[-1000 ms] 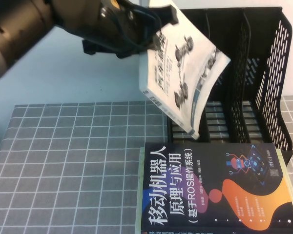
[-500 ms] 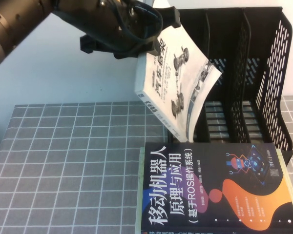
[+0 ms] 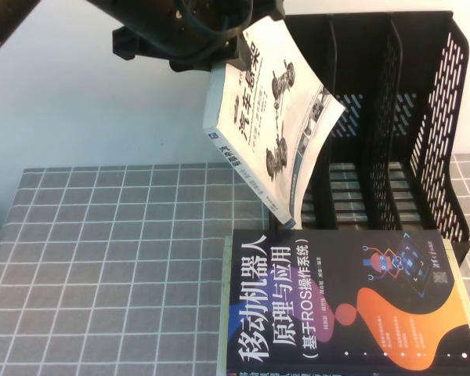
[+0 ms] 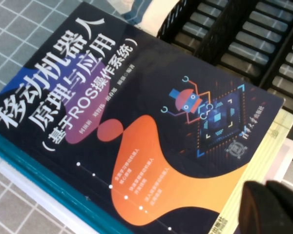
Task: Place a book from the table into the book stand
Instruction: Place the book on the book shelf
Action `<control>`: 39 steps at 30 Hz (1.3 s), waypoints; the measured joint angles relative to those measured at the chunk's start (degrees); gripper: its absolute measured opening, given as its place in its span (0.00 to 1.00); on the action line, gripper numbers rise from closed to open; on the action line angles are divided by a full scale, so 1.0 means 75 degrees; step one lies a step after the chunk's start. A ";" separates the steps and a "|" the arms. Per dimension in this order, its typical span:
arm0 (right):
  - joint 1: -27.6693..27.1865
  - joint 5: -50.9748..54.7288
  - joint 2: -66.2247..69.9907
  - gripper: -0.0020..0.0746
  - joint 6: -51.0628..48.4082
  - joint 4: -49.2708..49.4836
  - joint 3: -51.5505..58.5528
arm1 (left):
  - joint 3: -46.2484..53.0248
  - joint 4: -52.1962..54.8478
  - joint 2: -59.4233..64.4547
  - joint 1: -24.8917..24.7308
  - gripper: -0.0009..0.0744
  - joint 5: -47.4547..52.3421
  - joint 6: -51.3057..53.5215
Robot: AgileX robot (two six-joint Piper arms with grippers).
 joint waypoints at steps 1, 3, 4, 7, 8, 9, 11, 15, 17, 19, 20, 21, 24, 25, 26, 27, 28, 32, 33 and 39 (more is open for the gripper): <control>0.0000 0.0000 0.0000 0.02 0.0000 0.0017 0.0000 | 0.0000 0.0000 0.0000 0.0000 0.16 0.0000 0.0000; 0.0000 0.0000 0.0000 0.02 0.0000 0.0048 0.0000 | 0.0000 0.0000 0.0000 0.0000 0.16 0.0015 -0.0015; 0.0000 0.0000 0.0000 0.02 0.0000 0.0051 0.0000 | 0.0000 0.0018 0.0000 0.0000 0.16 0.0015 -0.0026; 0.0000 0.0000 0.0000 0.02 0.0000 0.0065 0.0000 | -0.0066 0.0176 0.0000 0.0000 0.16 0.0151 -0.0026; 0.0000 0.0000 0.0000 0.02 0.0000 0.0082 0.0000 | -0.0150 0.0241 0.0000 0.0000 0.16 0.0235 -0.0026; 0.0000 0.0000 0.0000 0.02 0.0000 0.0082 0.0000 | -0.0233 0.0322 0.0000 -0.0012 0.16 0.0319 -0.0026; 0.0000 0.0000 0.0000 0.02 0.0000 0.0082 0.0000 | -0.0419 0.0441 0.0000 -0.0012 0.16 0.0532 -0.0033; 0.0000 0.0000 0.0000 0.02 0.0000 0.0086 0.0000 | -0.0786 0.0613 0.0000 -0.0012 0.16 0.0629 -0.0189; 0.0000 0.0000 0.0000 0.02 0.0000 0.0086 0.0000 | -0.0871 0.0669 0.0000 -0.0012 0.16 0.0629 -0.0305; 0.0000 0.0000 0.0000 0.02 0.0000 0.0099 0.0000 | -0.0918 0.0683 -0.0013 -0.0012 0.16 0.0592 -0.0384; 0.0000 0.0000 0.0000 0.02 0.0000 0.0099 0.0000 | -0.0918 0.0687 -0.0013 -0.0012 0.16 0.0553 -0.0439; 0.0000 -0.0010 0.0000 0.02 0.0000 0.0099 0.0000 | -0.0918 0.0687 -0.0013 -0.0012 0.16 0.0501 -0.0471; 0.0000 -0.0010 0.0000 0.02 0.0000 0.0099 0.0000 | -0.0918 0.0699 0.0070 -0.0012 0.16 0.0317 -0.0639; 0.0000 -0.0024 0.0000 0.02 0.0000 0.0099 0.0000 | -0.0922 0.0699 0.0110 -0.0012 0.16 0.0250 -0.0698; 0.0000 -0.0054 0.0000 0.02 0.0000 0.0099 0.0000 | -0.0922 0.0699 0.0182 -0.0012 0.16 0.0148 -0.0749; 0.0000 -0.0087 0.0000 0.02 0.0000 0.0099 0.0000 | -0.0922 0.0761 0.0269 -0.0036 0.16 0.0038 -0.0815; 0.0000 -0.0115 0.0000 0.02 0.0000 0.0099 0.0000 | -0.0922 0.0761 0.0348 -0.0087 0.16 -0.0068 -0.0879; 0.0000 -0.0330 0.0000 0.02 0.0000 0.0113 0.0000 | -0.0922 0.1550 0.0778 -0.0419 0.16 -0.0291 -0.1327; 0.0000 -0.0370 0.0000 0.02 0.0000 0.0113 0.0000 | -0.0922 0.1760 0.0885 -0.0536 0.16 -0.0304 -0.1439; 0.0000 -0.0400 0.0000 0.02 0.0011 0.0142 0.0000 | -0.0922 0.2585 0.1469 -0.1108 0.16 -0.0432 -0.2045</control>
